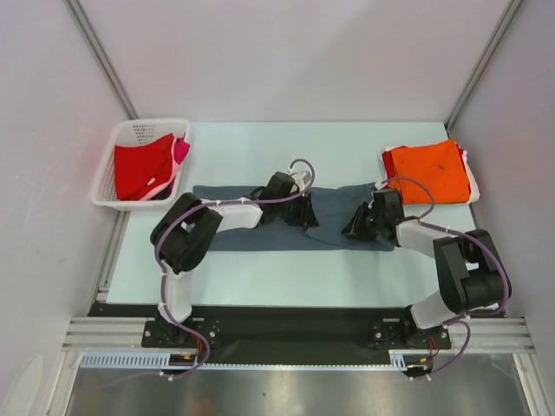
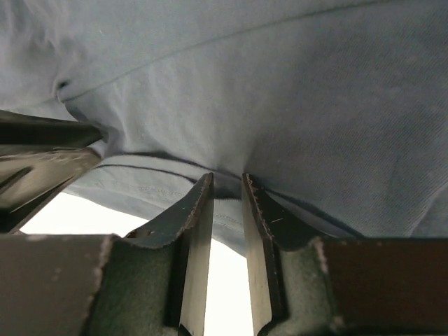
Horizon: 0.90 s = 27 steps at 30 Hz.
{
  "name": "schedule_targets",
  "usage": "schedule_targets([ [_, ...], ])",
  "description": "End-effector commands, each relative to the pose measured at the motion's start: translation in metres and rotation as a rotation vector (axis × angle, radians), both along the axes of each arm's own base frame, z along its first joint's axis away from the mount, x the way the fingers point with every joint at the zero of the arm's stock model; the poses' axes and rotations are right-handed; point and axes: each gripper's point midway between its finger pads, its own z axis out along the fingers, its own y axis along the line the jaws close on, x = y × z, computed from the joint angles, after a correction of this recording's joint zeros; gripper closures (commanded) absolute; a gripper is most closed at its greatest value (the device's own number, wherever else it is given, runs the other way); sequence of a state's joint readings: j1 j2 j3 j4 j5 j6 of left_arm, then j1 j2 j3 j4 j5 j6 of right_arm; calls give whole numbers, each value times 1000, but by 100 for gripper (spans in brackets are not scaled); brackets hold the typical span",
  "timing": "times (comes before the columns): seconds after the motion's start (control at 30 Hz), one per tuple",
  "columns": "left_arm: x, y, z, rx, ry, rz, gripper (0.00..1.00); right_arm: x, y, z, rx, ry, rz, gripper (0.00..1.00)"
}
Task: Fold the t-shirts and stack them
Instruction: Fold the tshirt
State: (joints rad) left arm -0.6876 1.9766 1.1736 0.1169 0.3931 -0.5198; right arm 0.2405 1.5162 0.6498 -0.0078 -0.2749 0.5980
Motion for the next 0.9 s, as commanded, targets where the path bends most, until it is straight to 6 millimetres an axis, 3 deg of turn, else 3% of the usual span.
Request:
schedule_targets([
  [0.0,-13,4,-19,23,55,22,70,-7,2,2,10,-15,14,73],
  [0.17,-20,11,-32,43,60,30,70,-1,-7,16,-17,-80,-21,67],
  [0.33,-16,4,-21,26,30,6,66,3,-12,38,-28,-105,-40,64],
  [0.4,-10,6,-3,21,-17,18,64,8,-14,52,-35,-140,-47,64],
  [0.6,3,22,49,46,-132,65,55,7,-23,66,-81,-171,-69,65],
  [0.73,15,57,63,134,-163,146,63,8,-33,68,-130,-172,-101,73],
  [0.83,27,88,71,236,-198,218,75,8,-38,64,-178,-156,-124,100],
  [0.87,29,96,73,254,-205,236,78,9,-38,65,-188,-155,-130,100],
])
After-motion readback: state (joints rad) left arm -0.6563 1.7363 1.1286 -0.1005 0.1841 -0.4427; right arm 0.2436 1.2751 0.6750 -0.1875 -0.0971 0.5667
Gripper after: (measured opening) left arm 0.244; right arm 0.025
